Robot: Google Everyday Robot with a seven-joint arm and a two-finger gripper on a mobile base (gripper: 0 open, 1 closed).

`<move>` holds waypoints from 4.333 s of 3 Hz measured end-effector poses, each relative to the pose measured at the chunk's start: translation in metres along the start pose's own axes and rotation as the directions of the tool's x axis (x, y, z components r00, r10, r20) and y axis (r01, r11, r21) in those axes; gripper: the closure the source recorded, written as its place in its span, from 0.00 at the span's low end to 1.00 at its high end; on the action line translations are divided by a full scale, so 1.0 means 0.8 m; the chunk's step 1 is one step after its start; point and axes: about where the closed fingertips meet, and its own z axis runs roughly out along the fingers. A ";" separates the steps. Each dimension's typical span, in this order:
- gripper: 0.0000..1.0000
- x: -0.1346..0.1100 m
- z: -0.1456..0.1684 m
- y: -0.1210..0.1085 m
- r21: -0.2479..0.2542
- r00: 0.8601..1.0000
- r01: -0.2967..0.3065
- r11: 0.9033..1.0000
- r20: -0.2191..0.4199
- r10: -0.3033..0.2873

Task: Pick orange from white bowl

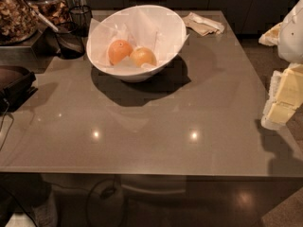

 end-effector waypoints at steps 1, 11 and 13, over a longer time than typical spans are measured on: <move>0.00 0.000 0.000 0.000 0.000 1.000 0.000 1.000 0.000 0.000; 0.00 -0.305 0.077 -0.175 -0.137 0.937 0.080 0.987 0.347 -0.028; 0.21 -0.311 0.121 -0.197 -0.155 0.967 0.045 0.987 0.254 -0.004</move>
Offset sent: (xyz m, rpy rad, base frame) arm 0.0161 0.0177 0.0051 0.0878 0.0466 -0.0366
